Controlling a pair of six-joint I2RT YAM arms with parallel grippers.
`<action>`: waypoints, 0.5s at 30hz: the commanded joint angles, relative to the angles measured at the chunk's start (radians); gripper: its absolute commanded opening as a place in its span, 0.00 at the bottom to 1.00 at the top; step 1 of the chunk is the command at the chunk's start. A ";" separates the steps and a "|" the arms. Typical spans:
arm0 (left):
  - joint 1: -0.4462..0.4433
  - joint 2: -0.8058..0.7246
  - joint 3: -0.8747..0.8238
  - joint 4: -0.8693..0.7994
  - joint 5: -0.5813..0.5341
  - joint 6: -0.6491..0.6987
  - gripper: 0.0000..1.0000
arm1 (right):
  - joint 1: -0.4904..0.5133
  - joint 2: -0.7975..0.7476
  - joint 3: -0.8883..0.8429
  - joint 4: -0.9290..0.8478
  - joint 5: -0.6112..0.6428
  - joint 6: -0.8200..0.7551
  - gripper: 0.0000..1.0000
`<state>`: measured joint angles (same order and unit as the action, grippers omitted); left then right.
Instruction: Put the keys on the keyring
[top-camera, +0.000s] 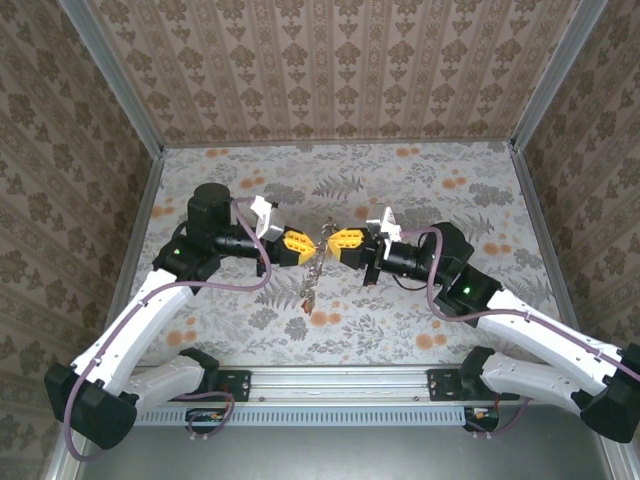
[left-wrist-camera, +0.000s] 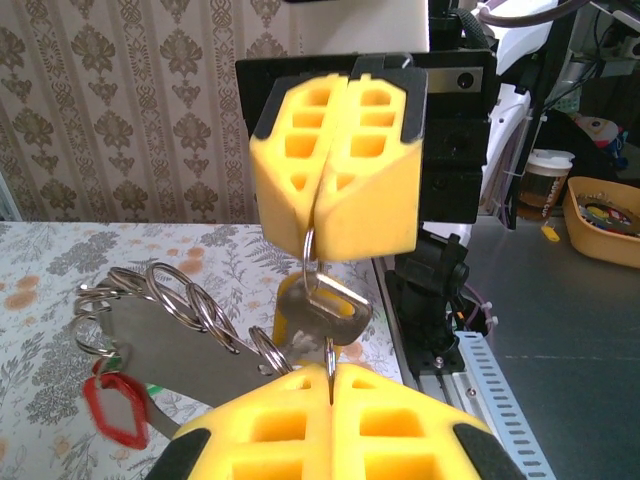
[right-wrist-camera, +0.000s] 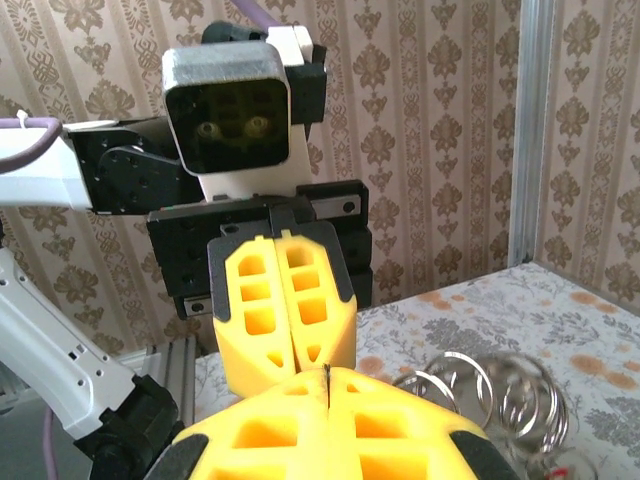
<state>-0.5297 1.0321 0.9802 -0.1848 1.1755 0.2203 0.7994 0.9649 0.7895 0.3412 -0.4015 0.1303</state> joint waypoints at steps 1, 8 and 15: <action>-0.001 -0.021 -0.006 0.043 0.045 -0.011 0.00 | 0.015 0.008 0.005 0.015 -0.028 -0.018 0.00; 0.005 -0.024 -0.009 0.062 0.050 -0.026 0.00 | 0.019 0.002 0.008 -0.006 -0.031 -0.032 0.00; 0.017 -0.027 -0.016 0.086 0.061 -0.048 0.00 | 0.029 -0.016 -0.001 -0.005 -0.010 -0.037 0.00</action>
<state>-0.5224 1.0256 0.9752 -0.1562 1.1946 0.1944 0.8192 0.9745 0.7895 0.3332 -0.4103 0.1074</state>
